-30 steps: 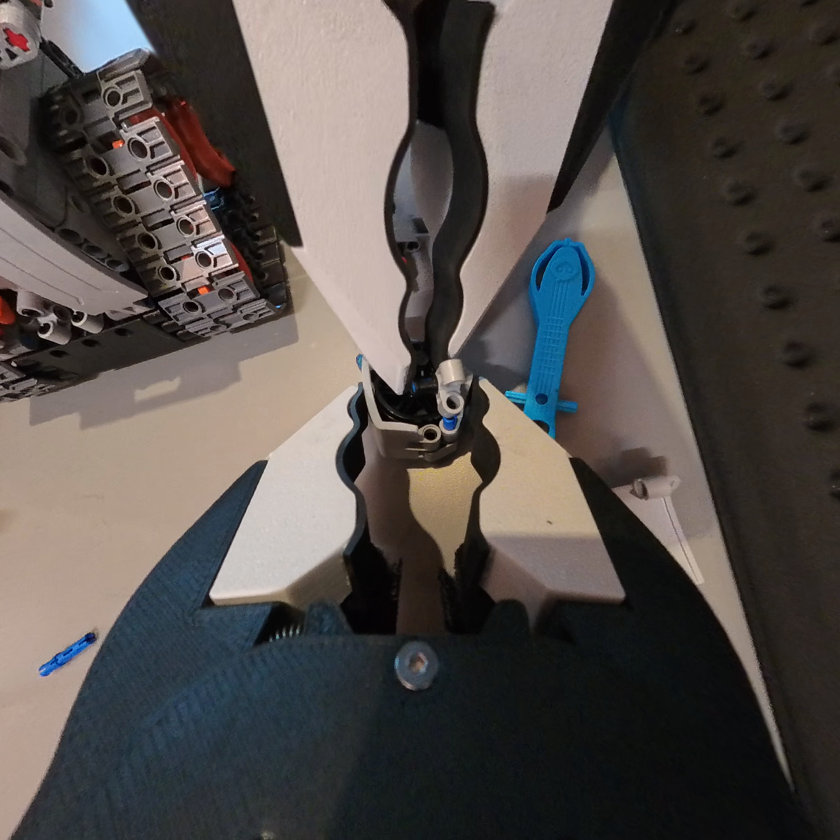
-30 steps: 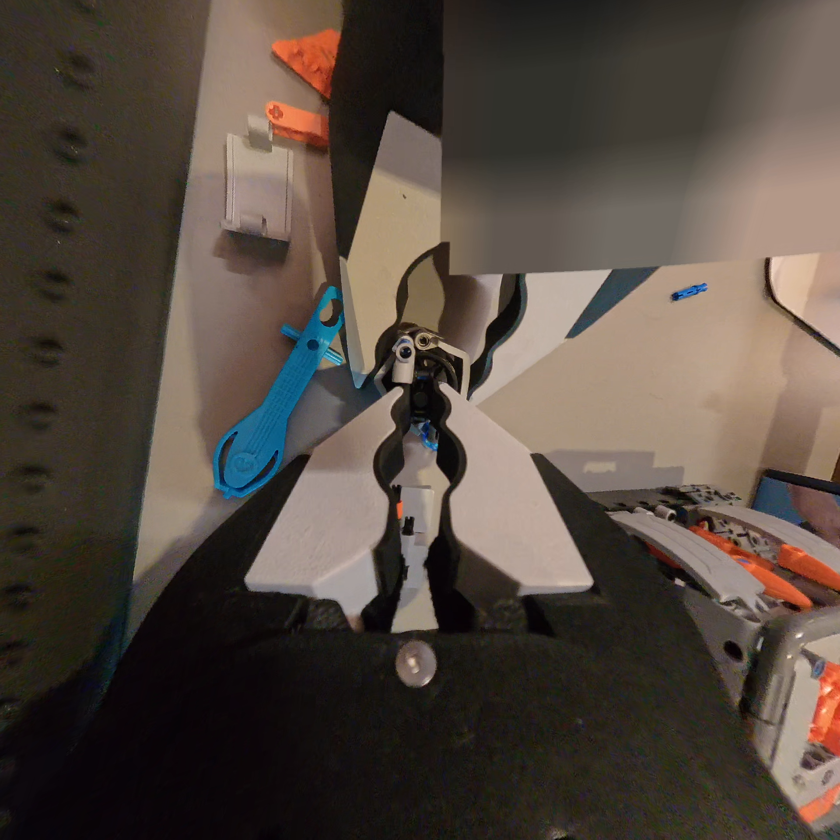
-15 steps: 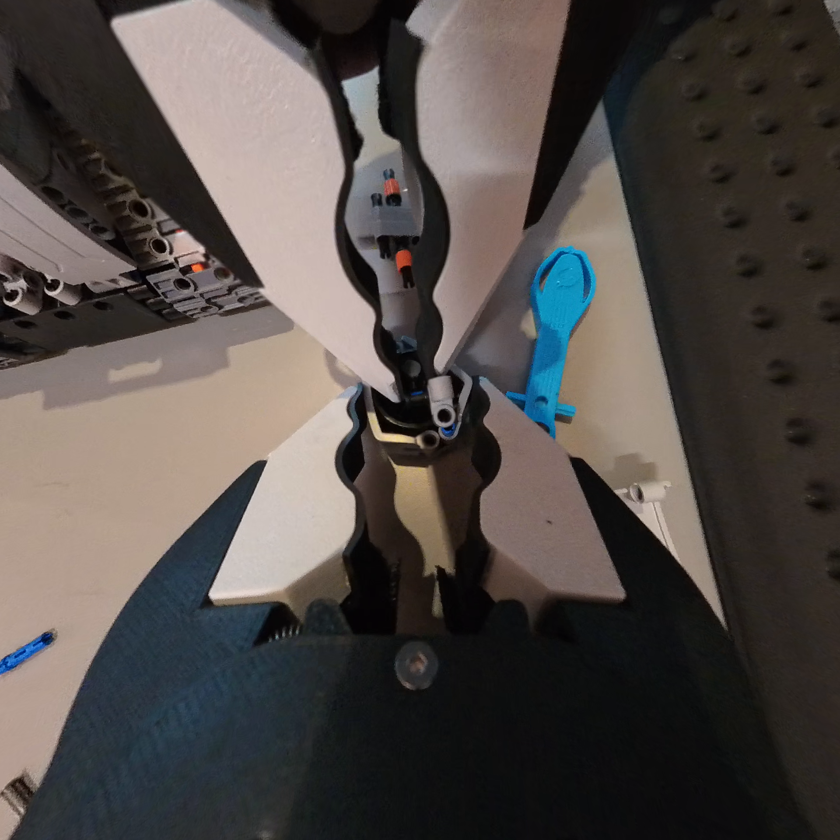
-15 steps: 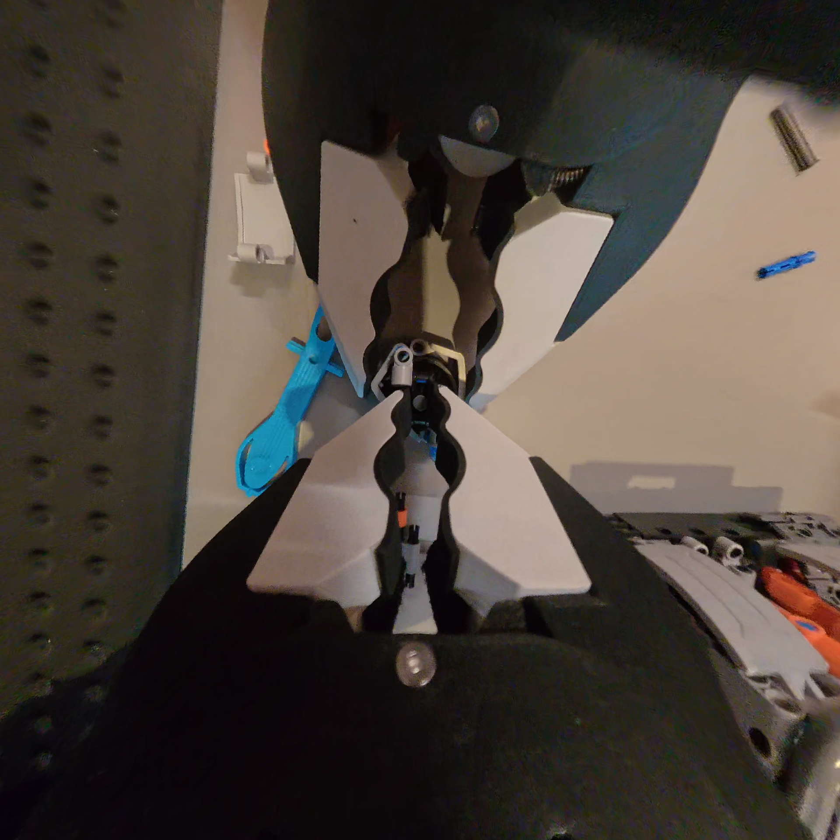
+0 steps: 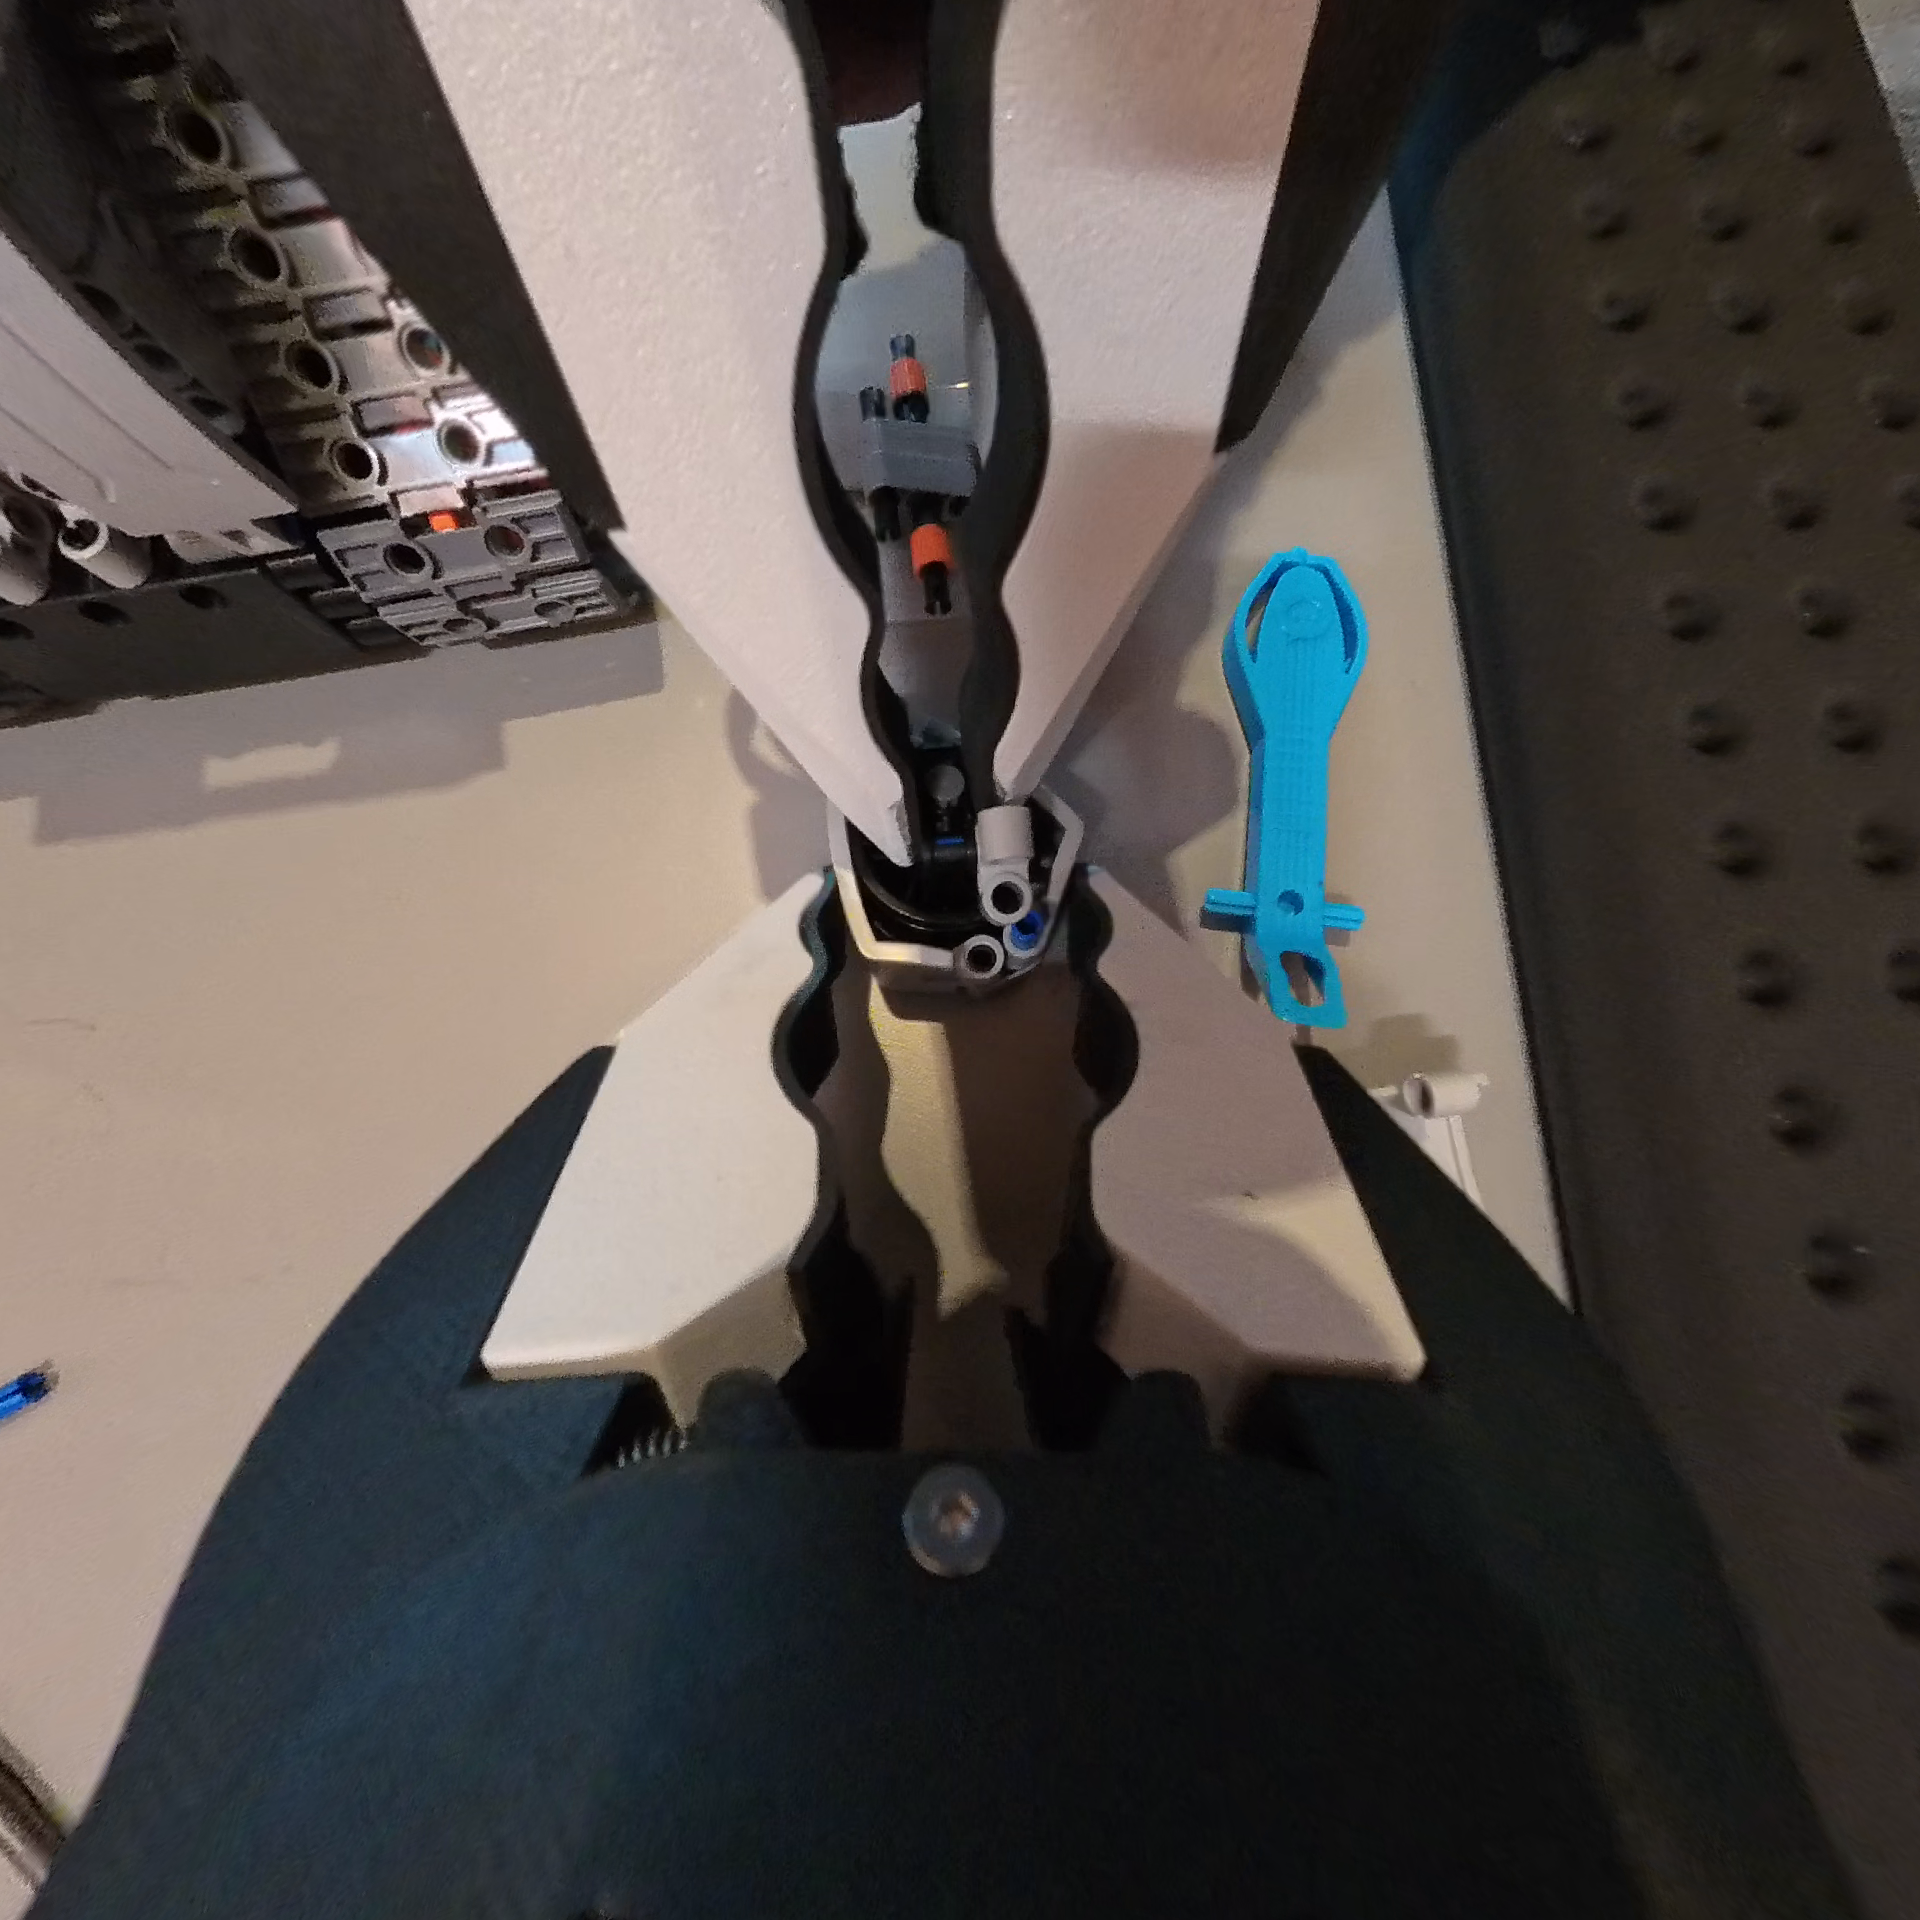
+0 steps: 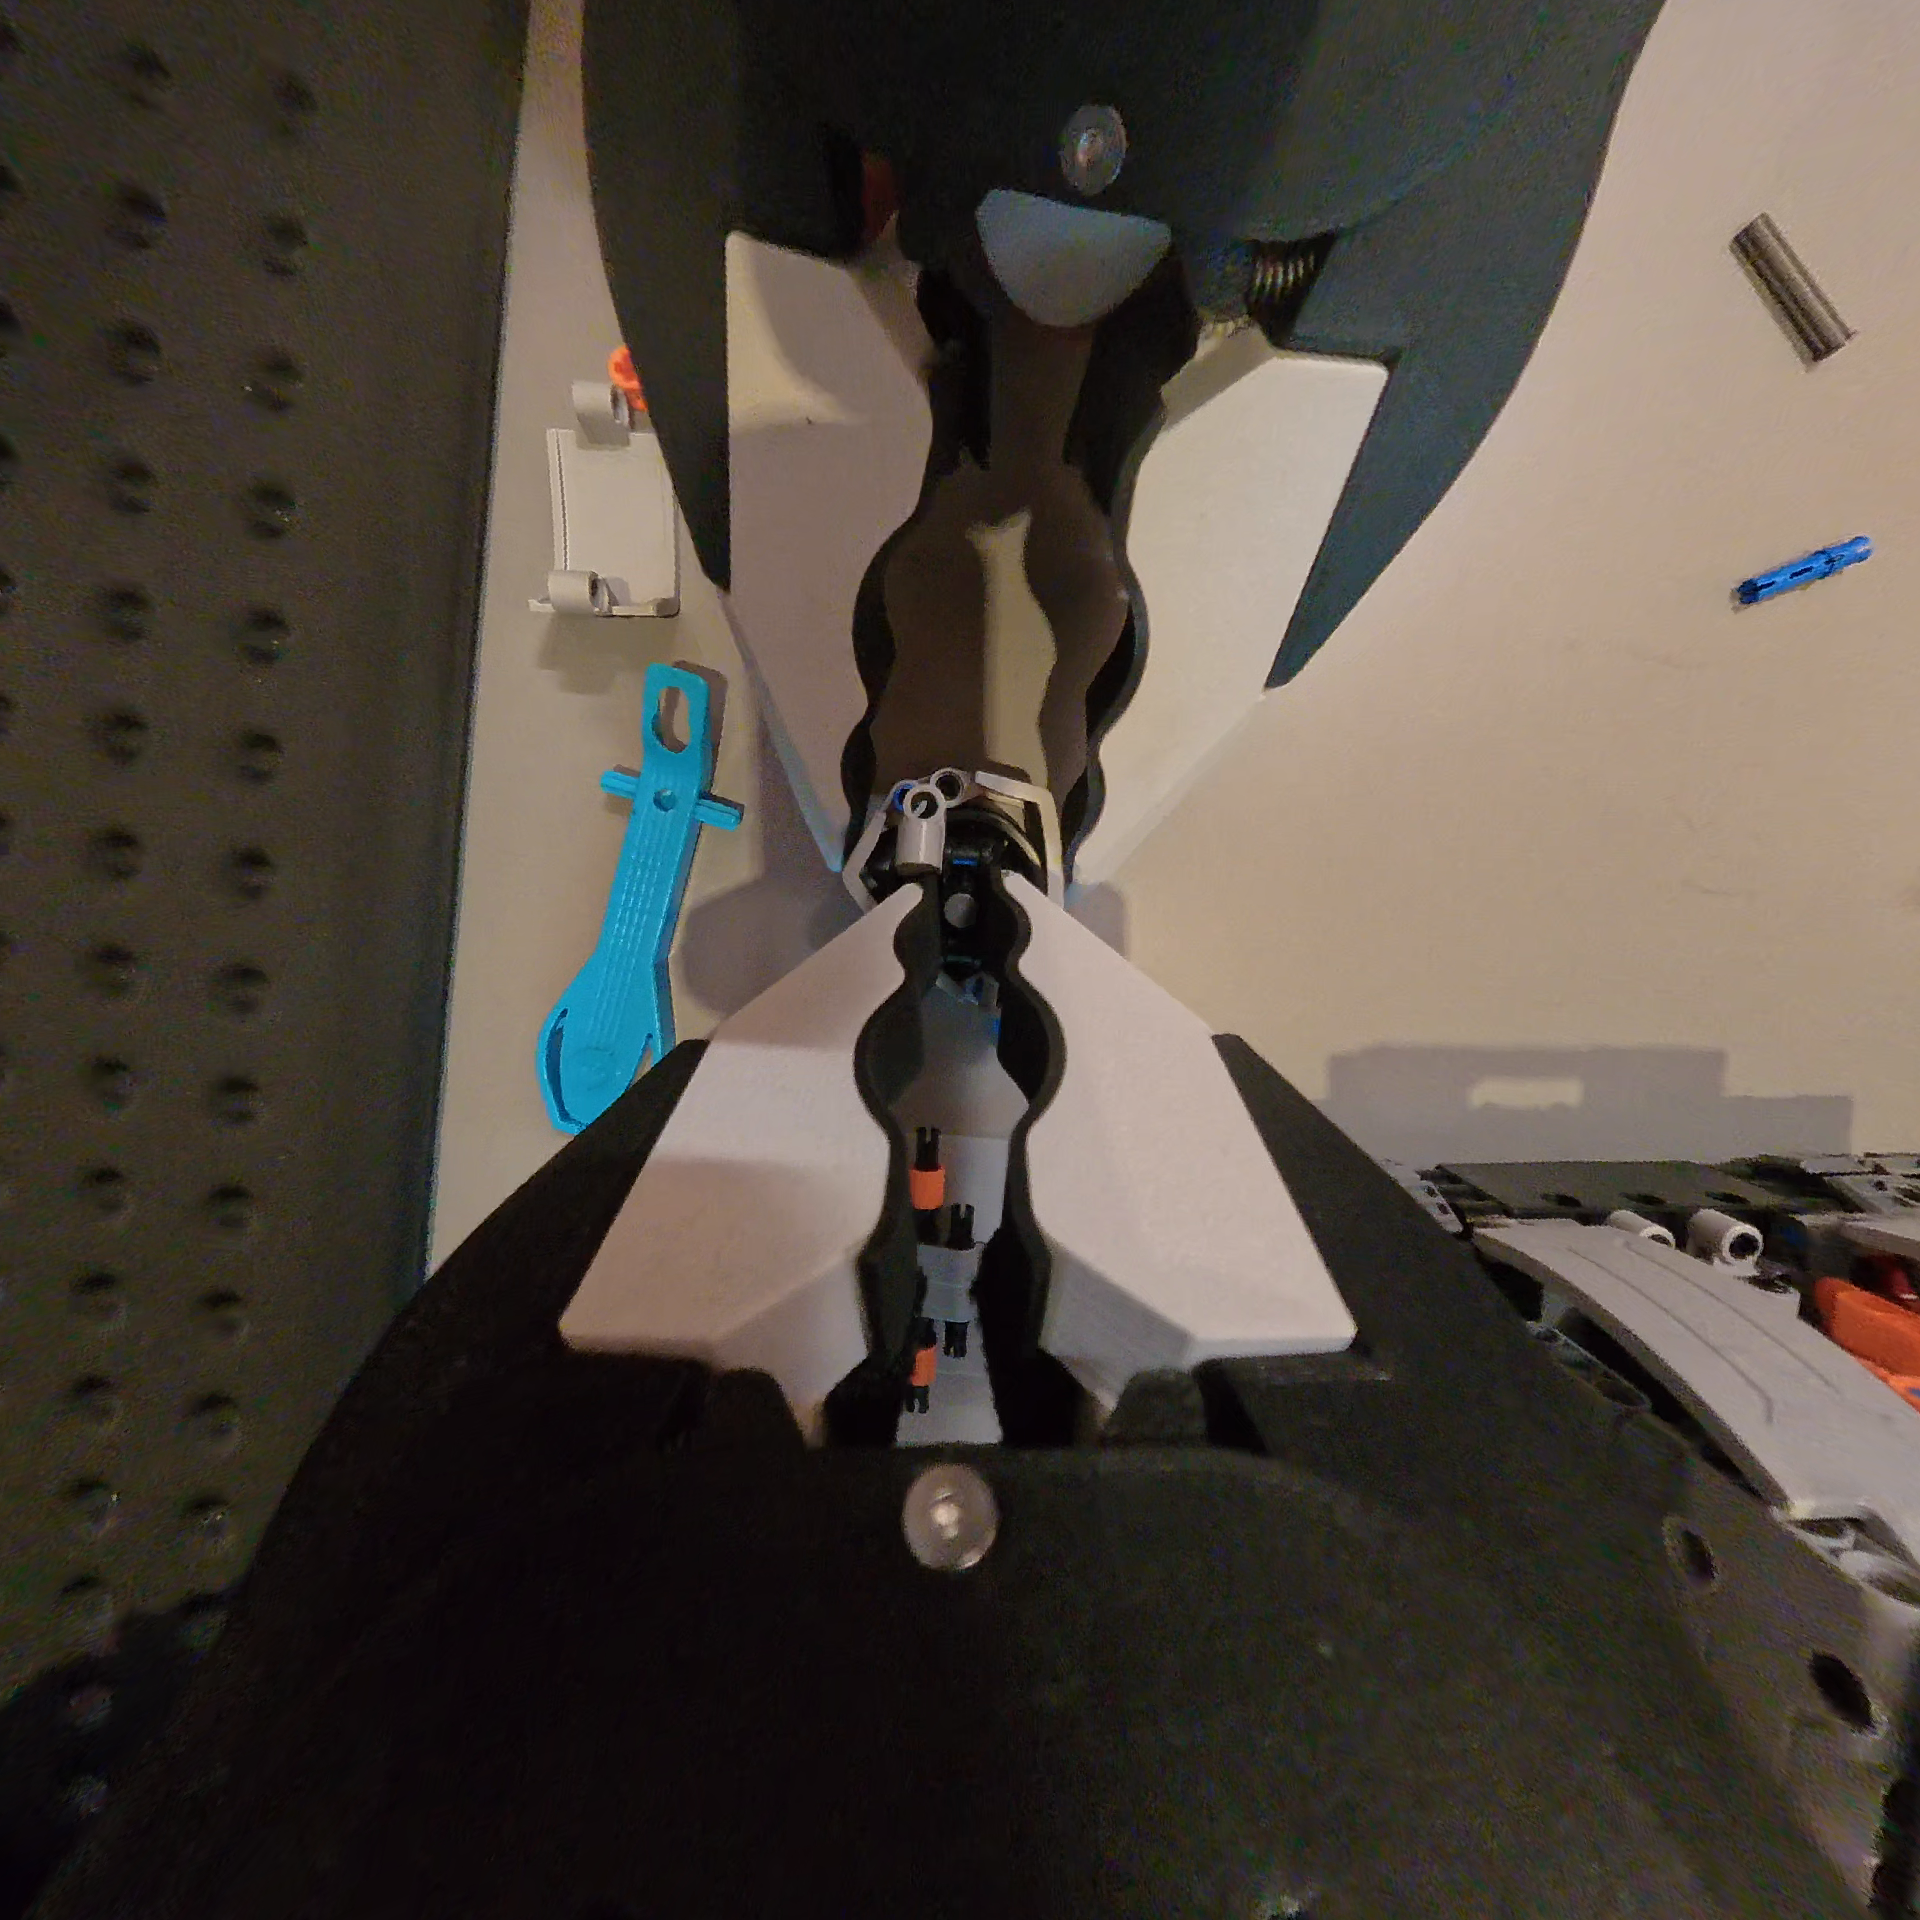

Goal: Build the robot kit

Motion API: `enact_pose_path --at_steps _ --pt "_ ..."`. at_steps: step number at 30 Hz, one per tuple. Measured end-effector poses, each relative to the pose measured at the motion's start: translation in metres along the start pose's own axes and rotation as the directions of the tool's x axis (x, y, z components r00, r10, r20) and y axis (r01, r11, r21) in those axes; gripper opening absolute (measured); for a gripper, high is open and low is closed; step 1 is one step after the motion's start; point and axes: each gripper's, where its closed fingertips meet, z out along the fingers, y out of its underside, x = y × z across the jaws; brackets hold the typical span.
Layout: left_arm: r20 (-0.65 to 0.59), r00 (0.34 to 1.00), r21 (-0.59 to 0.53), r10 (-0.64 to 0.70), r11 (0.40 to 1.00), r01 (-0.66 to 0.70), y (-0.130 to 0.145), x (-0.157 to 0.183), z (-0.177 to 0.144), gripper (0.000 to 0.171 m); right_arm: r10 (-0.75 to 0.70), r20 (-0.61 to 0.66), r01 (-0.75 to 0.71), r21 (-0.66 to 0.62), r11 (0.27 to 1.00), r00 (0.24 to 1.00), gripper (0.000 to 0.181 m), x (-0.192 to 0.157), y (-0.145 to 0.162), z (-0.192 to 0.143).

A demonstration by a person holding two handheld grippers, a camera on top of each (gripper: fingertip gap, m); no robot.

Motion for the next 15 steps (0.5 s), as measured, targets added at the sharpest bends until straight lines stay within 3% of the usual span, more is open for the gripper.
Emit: enact_pose_path --at_steps 1,15 --pt "0.000 1.000 0.000 0.003 1.000 -0.003 -0.0001 0.0002 -0.0001 0.041 -0.002 0.000 0.002 0.004 1.000 1.000 0.005 -0.0002 -0.0002 0.0000" --pt "0.034 0.999 -0.026 0.022 0.999 -0.021 -0.0028 -0.0002 0.0000 0.037 0.009 0.049 -0.010 0.015 1.000 0.999 0.005 -0.0011 -0.0027 0.0020"
